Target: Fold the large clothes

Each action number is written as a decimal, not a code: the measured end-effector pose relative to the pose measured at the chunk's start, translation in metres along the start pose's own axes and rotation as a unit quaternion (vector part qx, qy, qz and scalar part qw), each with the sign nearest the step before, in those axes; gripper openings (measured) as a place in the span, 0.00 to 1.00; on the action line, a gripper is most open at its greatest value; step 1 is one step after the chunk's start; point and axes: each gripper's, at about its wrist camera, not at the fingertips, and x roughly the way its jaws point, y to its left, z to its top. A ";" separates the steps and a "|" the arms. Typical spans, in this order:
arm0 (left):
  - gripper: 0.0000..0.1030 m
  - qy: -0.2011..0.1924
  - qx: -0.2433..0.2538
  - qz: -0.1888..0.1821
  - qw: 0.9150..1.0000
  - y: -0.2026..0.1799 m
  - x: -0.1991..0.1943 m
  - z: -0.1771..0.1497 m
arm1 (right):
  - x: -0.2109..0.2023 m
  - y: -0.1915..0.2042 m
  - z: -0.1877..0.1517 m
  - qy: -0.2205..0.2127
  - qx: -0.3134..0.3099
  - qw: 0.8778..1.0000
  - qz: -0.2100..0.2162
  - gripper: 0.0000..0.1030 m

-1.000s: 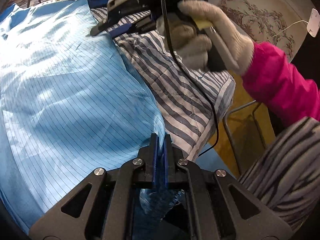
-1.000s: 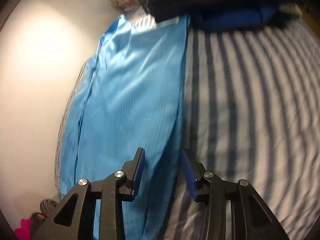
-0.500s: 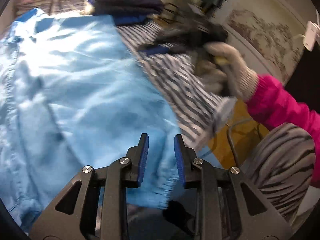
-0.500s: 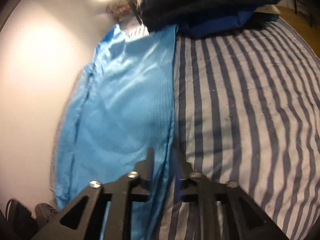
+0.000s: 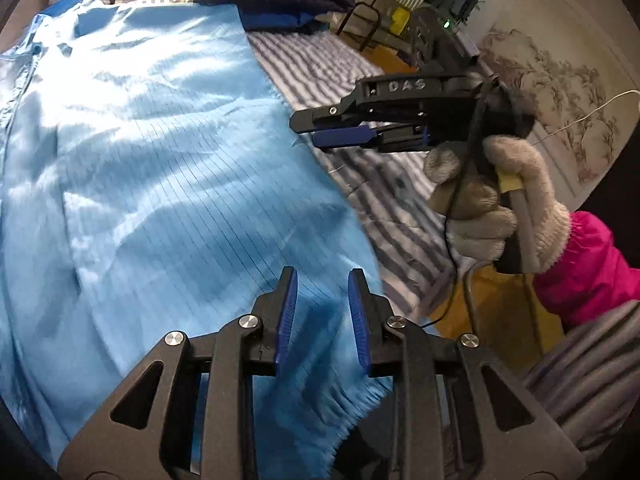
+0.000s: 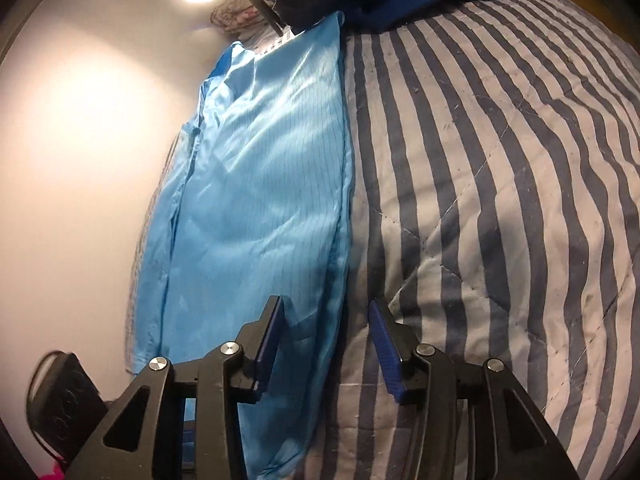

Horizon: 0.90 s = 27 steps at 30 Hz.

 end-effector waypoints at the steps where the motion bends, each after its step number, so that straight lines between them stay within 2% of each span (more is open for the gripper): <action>1: 0.25 -0.005 0.009 0.004 1.000 -0.003 -0.007 -0.002 | -0.005 0.002 -0.002 -0.003 -0.007 1.000 0.002 0.43; 5: 0.25 -0.021 0.038 0.041 0.998 -0.004 -0.022 -0.012 | -0.024 0.010 -0.013 -0.006 -0.008 0.999 0.036 0.39; 8: 0.25 -0.010 0.004 0.068 0.998 0.019 -0.017 -0.015 | -0.032 0.017 -0.029 0.000 -0.012 0.998 0.059 0.38; 11: 0.25 -0.006 -0.036 0.068 0.997 0.042 -0.014 -0.019 | -0.035 0.022 -0.057 0.016 -0.016 0.997 0.078 0.38; 15: 0.21 0.004 -0.031 0.080 0.996 0.051 -0.006 -0.022 | -0.027 0.023 -0.081 0.037 -0.011 0.996 0.077 0.38; 19: 0.21 0.003 -0.025 0.084 0.996 0.050 -0.003 -0.019 | -0.018 0.022 -0.098 0.057 0.000 0.994 0.095 0.38; 21: 0.21 0.003 -0.021 0.088 0.996 0.048 -0.002 -0.019 | -0.014 0.031 -0.102 0.066 -0.018 0.994 0.088 0.25; 23: 0.21 0.003 -0.020 0.089 0.996 0.048 -0.001 -0.019 | -0.013 0.043 -0.101 0.064 -0.040 0.996 0.055 0.05; 26: 0.21 0.004 -0.015 0.091 0.996 0.046 -0.002 -0.020 | -0.029 0.056 -0.096 0.048 -0.060 0.995 0.066 0.00; 27: 0.21 0.005 -0.011 0.092 0.996 0.044 -0.001 -0.020 | -0.031 0.060 -0.096 0.042 -0.073 0.995 0.051 0.00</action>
